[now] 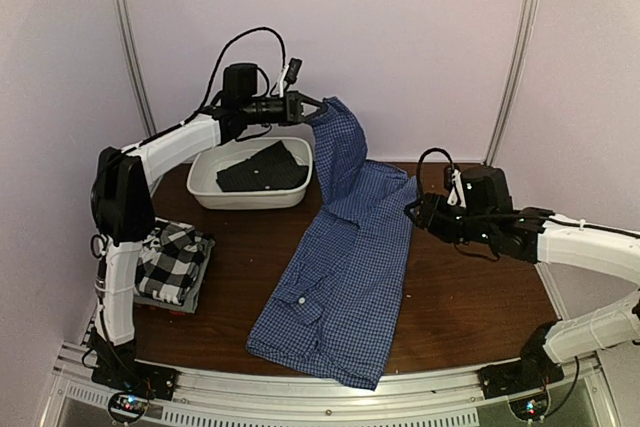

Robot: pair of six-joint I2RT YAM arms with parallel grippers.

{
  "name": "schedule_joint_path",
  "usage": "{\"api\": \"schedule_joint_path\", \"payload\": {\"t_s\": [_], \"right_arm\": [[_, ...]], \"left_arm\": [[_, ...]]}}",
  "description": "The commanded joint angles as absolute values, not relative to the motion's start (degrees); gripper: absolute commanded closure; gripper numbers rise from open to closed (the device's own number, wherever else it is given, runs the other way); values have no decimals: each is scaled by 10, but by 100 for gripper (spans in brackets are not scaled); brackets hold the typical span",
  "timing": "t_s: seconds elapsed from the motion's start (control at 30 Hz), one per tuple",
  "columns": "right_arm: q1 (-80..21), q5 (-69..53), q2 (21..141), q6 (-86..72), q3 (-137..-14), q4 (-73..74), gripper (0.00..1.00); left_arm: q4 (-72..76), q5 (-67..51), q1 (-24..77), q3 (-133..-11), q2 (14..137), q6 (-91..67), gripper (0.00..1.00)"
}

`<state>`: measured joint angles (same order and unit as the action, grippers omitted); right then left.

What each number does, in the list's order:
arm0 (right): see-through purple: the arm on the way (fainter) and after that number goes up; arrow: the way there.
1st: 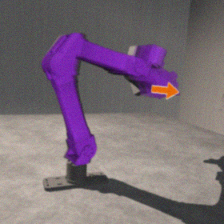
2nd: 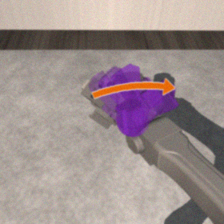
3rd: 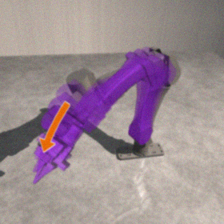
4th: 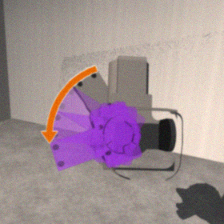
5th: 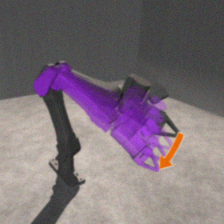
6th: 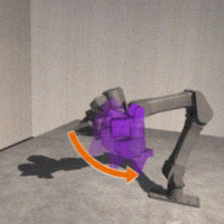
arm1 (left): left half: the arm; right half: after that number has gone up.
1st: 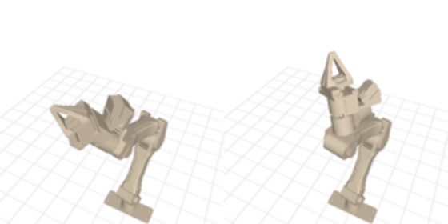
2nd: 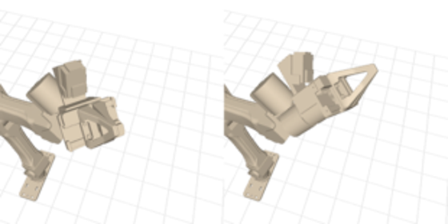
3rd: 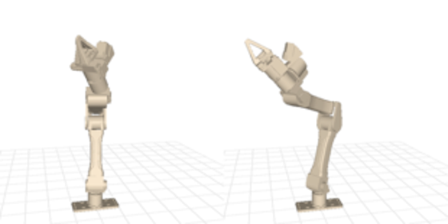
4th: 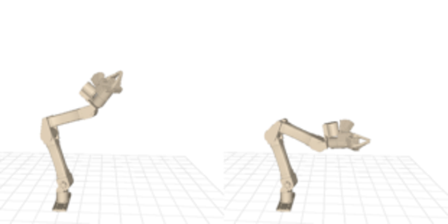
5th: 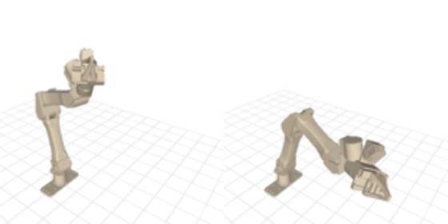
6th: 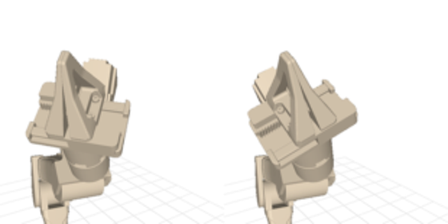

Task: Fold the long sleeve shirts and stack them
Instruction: Fold the 1/3-folded shirt at the center of the board.

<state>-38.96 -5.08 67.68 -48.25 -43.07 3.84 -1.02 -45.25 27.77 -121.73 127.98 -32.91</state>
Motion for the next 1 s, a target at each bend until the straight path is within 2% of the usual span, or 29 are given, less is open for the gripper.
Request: {"api": "schedule_joint_path", "payload": {"t_s": [0.0,0.17,0.37,0.67,0.97], "right_arm": [[-331,-55,662,-456,-418,49,45],[-272,-77,687,-434,-423,35,46],[-209,-99,766,-404,-452,3,47],[-175,-137,883,-396,-493,-51,49],[-172,-162,910,-402,-481,-79,50]], "left_arm": [[28,-511,302,-1169,1217,-298,100],[25,-528,337,-1050,1159,-268,100],[52,-496,371,-918,1085,-268,100],[6,-469,416,-890,1042,-231,100],[-65,-440,442,-800,1041,-208,100]]}}
